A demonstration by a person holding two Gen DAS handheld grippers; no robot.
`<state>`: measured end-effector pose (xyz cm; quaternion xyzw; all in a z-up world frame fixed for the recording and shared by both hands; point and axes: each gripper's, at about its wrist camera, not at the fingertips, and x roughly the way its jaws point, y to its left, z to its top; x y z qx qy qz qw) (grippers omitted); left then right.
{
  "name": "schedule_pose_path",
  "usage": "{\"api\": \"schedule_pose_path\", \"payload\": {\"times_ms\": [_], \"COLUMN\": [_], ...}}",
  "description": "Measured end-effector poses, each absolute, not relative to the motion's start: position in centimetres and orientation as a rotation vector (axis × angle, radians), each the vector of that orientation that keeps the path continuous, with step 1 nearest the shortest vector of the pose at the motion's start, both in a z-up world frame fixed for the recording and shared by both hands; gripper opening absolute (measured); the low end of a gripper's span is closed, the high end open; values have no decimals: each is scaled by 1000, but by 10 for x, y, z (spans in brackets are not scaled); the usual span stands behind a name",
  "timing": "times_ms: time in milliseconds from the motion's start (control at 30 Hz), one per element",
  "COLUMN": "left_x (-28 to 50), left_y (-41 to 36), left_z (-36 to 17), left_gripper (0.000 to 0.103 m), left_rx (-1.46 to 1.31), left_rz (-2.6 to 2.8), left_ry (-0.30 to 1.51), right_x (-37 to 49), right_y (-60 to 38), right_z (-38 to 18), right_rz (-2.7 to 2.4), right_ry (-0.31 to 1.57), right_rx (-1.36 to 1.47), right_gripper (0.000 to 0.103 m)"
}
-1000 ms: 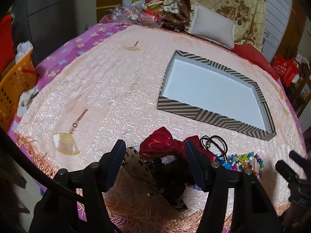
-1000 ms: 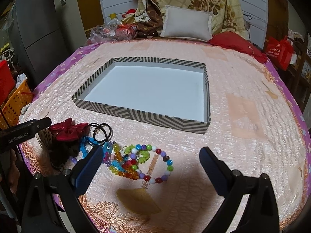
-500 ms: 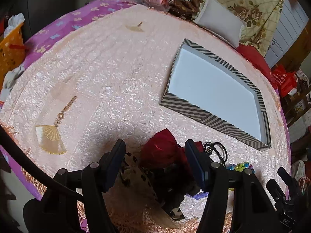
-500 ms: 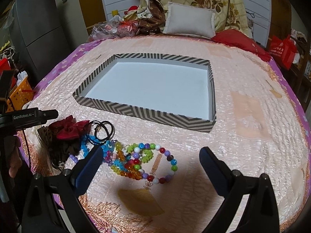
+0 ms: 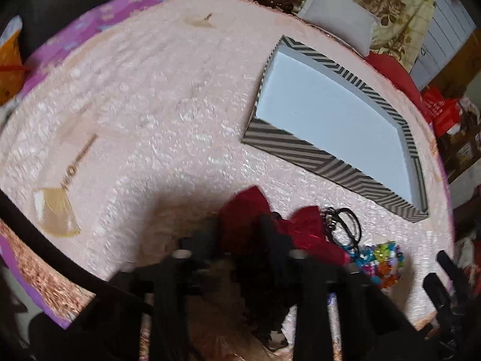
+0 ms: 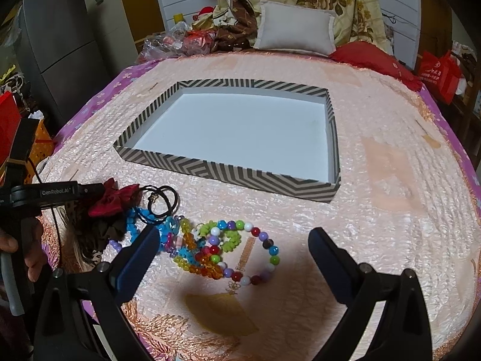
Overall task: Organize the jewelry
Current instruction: 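Lower the left gripper onto the red satin bow and close it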
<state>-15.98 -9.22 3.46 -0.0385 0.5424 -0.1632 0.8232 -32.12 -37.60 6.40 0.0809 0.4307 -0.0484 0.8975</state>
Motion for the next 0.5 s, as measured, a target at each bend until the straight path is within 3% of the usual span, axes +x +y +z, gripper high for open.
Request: {"api": "schedule_pose_path", "payload": {"times_ms": [100, 500], "left_x": [-159, -143], "left_y": [-92, -60], "left_z": [40, 65], "left_gripper": [4, 2], "left_rx": [-76, -136], "left_rz": [-344, -260], "left_ry": [1115, 991], "right_x": [-321, -315], "right_y": [-374, -367], "right_z": [64, 61], "right_rz": [-97, -62], "right_ry": [892, 898], "right_rx": [169, 168], "right_gripper": [101, 101]}}
